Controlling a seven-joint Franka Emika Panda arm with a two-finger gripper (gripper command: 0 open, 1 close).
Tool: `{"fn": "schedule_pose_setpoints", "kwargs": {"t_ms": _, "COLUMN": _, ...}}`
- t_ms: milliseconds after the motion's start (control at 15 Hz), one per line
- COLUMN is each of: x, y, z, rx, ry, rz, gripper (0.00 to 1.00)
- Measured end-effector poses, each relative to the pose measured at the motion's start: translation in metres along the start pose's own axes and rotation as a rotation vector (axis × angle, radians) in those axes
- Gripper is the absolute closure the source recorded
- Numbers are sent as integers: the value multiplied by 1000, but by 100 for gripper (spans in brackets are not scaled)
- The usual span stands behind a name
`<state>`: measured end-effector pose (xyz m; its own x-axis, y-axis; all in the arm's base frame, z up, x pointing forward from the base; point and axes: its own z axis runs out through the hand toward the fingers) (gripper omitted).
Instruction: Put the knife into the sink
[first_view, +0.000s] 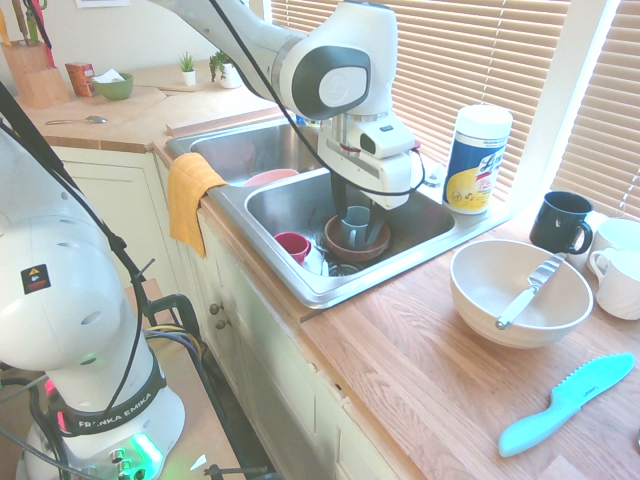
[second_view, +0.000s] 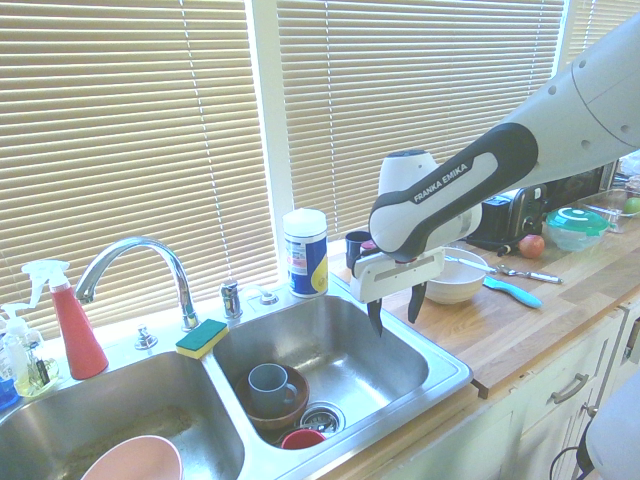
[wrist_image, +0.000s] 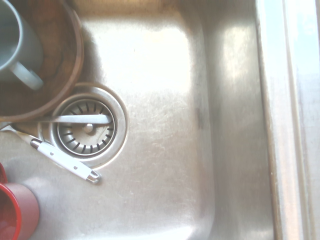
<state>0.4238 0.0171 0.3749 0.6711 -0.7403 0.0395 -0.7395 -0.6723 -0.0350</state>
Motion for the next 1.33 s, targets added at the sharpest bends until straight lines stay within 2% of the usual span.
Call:
{"fn": "schedule_pose_setpoints", "kwargs": {"t_ms": 267, "x": 5, "y": 3, "z": -11, "rx": 11, "ry": 12, "rz": 4, "gripper": 0}}
{"fn": "schedule_pose_setpoints", "kwargs": {"t_ms": 467, "x": 24, "y": 22, "z": -53, "rx": 31, "ry": 36, "rz": -20, "gripper": 0}}
{"fn": "schedule_pose_setpoints", "kwargs": {"t_ms": 733, "x": 66, "y": 62, "z": -101, "rx": -9, "ry": 30, "rz": -148, "gripper": 0}}
{"fn": "schedule_pose_setpoints", "kwargs": {"t_ms": 933, "x": 113, "y": 103, "z": -102, "rx": -18, "ry": 34, "rz": -180, "gripper": 0}}
{"fn": "schedule_pose_setpoints", "kwargs": {"t_ms": 1333, "x": 179, "y": 144, "z": -85, "rx": -32, "ry": 59, "rz": -122, "gripper": 0}}
